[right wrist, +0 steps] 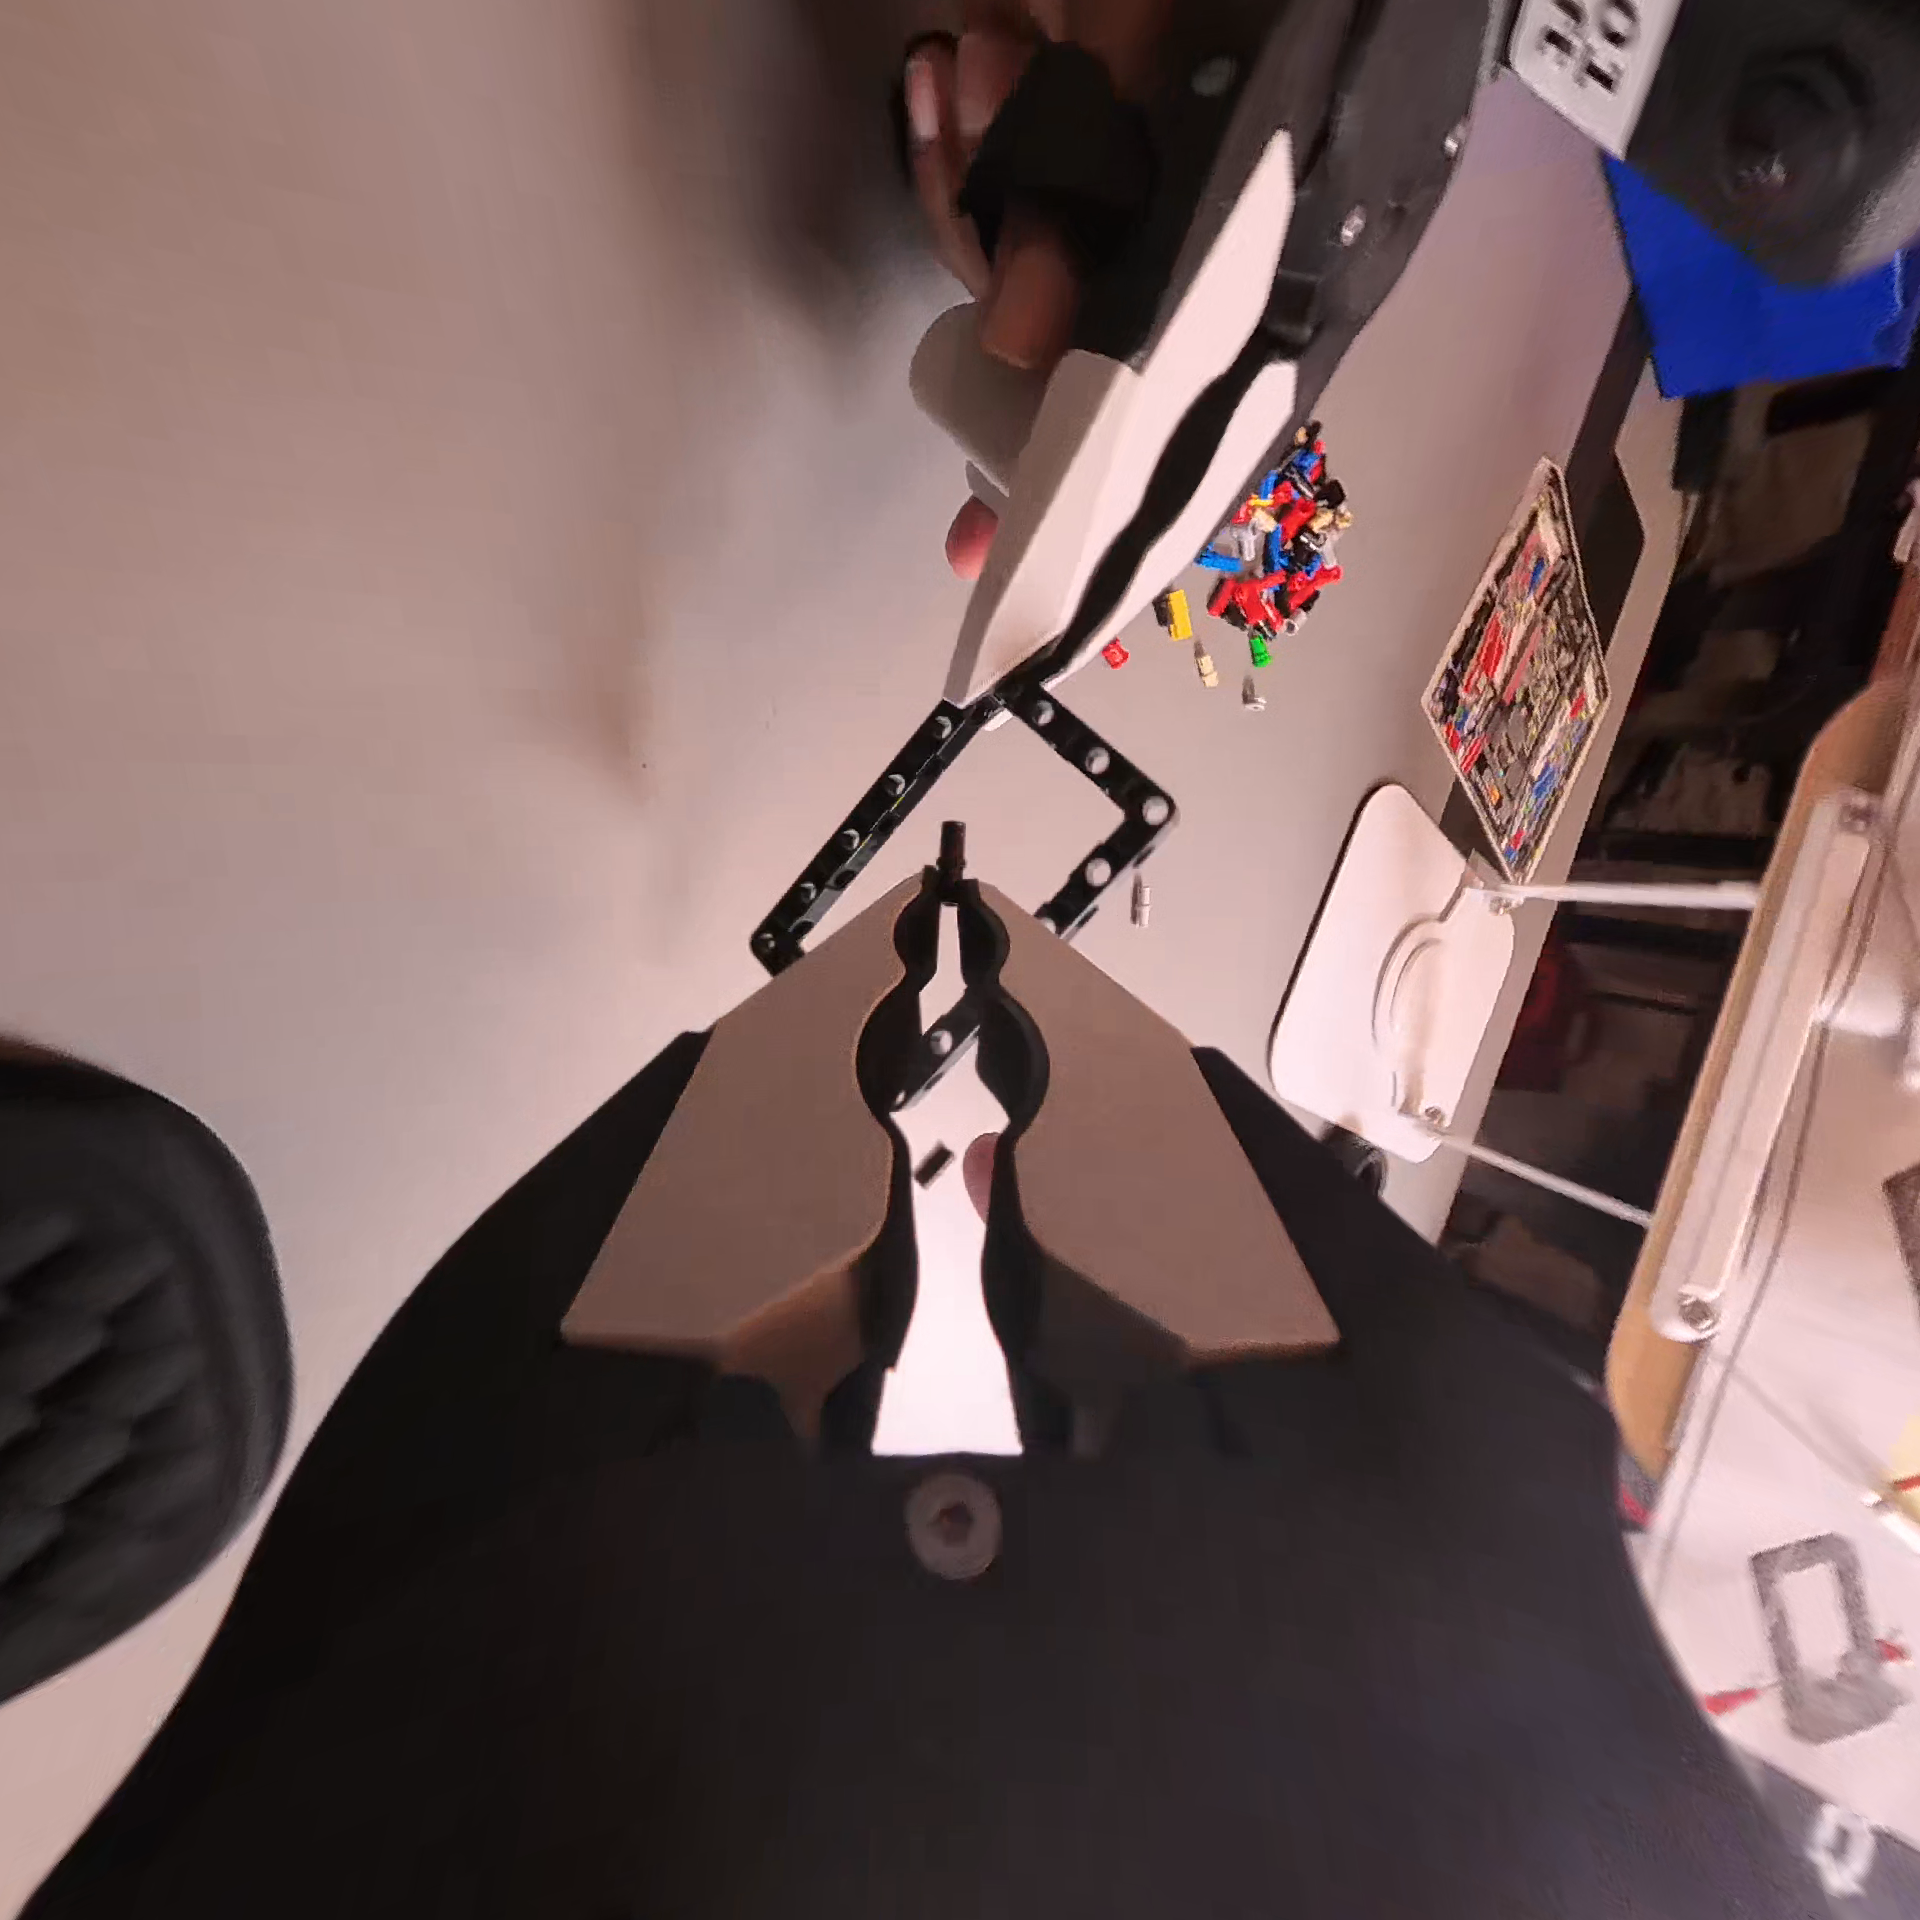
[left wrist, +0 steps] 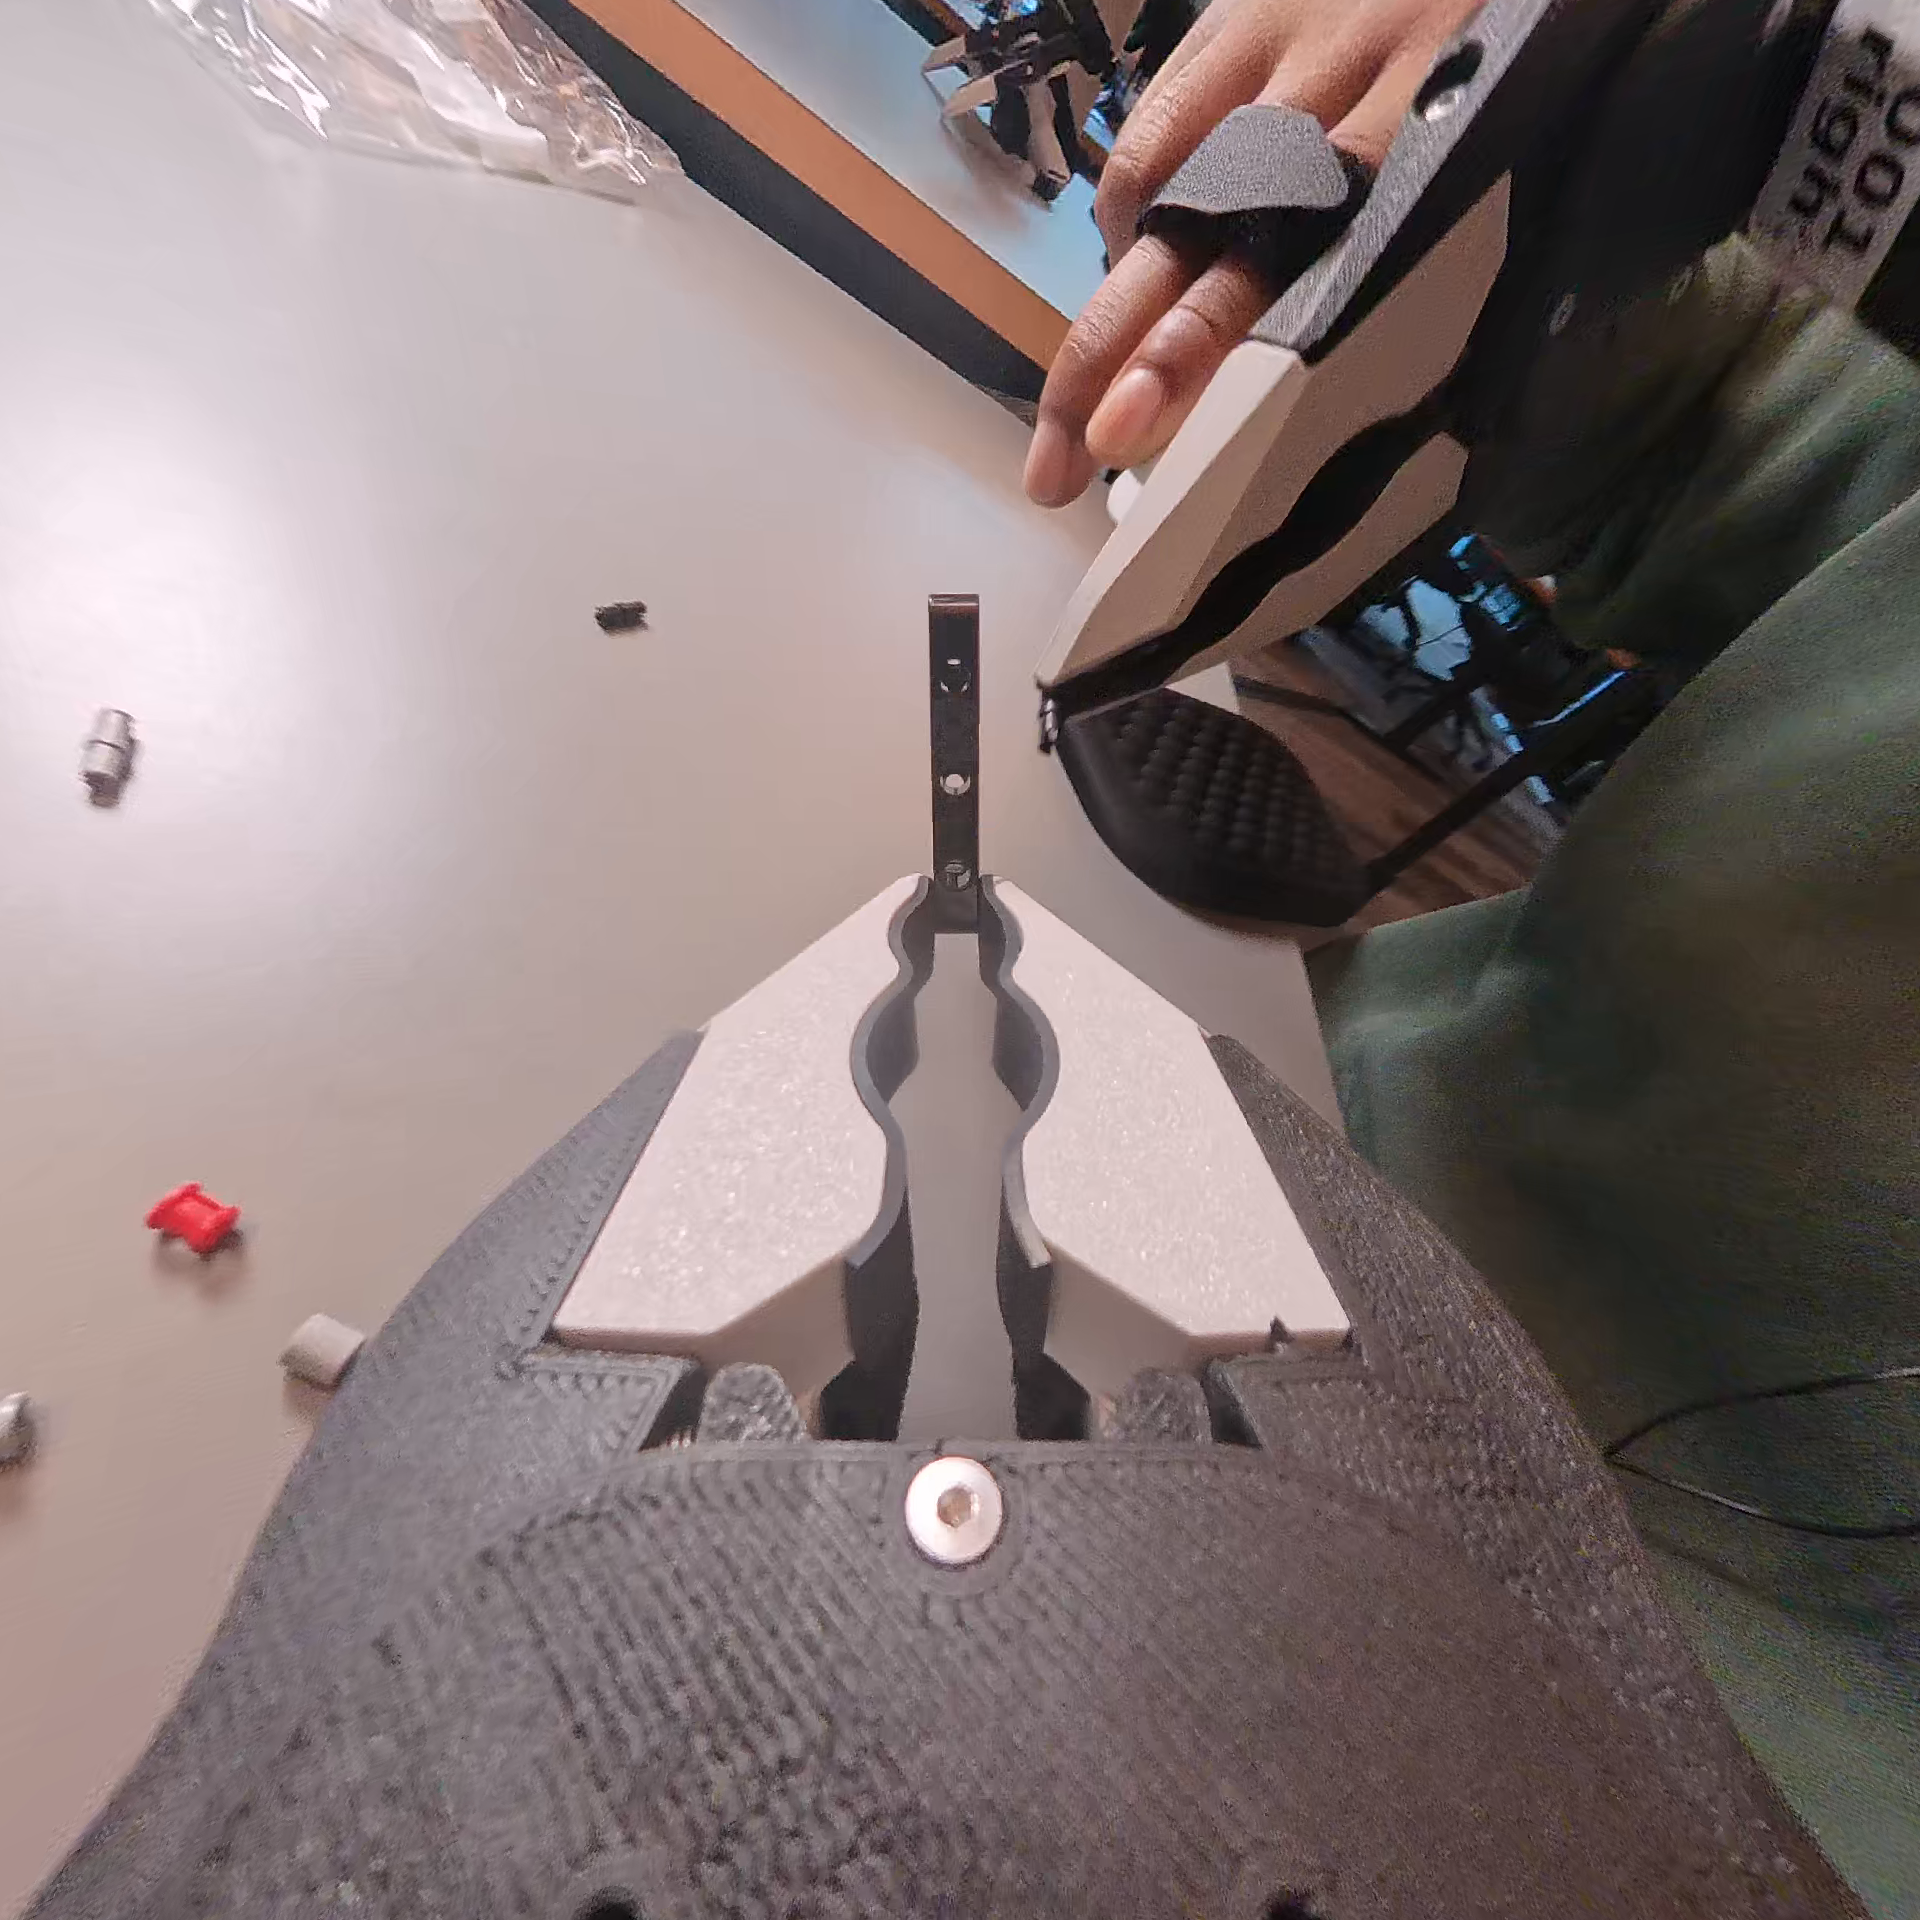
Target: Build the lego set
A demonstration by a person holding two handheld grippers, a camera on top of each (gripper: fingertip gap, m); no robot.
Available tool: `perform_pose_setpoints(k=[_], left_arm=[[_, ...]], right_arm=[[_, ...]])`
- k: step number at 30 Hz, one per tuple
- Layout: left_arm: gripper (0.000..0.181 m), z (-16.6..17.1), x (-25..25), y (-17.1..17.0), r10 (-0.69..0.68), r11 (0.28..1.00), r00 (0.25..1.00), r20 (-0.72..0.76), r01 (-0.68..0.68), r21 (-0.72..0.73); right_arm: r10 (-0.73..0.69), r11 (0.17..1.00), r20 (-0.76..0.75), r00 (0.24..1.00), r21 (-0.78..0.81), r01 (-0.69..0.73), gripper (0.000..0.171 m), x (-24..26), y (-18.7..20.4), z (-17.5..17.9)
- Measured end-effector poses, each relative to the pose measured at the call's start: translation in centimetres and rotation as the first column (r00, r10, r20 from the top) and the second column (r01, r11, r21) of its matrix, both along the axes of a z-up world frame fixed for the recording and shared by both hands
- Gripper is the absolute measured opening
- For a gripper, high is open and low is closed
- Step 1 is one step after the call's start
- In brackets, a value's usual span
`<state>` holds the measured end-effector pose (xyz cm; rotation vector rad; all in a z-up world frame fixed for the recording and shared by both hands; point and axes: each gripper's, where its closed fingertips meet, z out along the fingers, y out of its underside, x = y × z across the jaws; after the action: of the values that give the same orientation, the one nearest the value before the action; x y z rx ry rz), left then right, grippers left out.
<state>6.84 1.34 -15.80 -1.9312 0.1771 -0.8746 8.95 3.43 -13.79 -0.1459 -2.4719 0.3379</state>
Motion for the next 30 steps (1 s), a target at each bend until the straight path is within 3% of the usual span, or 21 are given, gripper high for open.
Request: perform_pose_setpoints(k=[7,11,21,30], left_arm=[[0.005,0.6,1.1,-0.7,-0.078,0.994,0.974,0.211,0.093,-0.061],[0.005,1.0,1.4,-1.1,-0.117,0.989,0.957,0.265,0.137,-0.059],[0.005,1.6,2.8,-2.1,-0.216,0.971,0.933,0.289,0.237,-0.039],[0.005,1.8,3.5,-2.6,-0.258,0.962,0.93,0.26,0.274,-0.024]], right_arm=[[0.191,0.941,0.006,0.982,0.283,-0.185,0.001,-1.5,-1.6,-0.9],[0.293,0.887,0.041,0.955,0.36,-0.287,0.001,-1.4,-2.4,-0.8],[0.465,0.773,0.083,0.882,0.447,-0.45,0.001,-0.1,-3.7,-0.2],[0.506,0.764,0.088,0.858,0.417,-0.493,0.001,0.5,-4.2,0.2]])
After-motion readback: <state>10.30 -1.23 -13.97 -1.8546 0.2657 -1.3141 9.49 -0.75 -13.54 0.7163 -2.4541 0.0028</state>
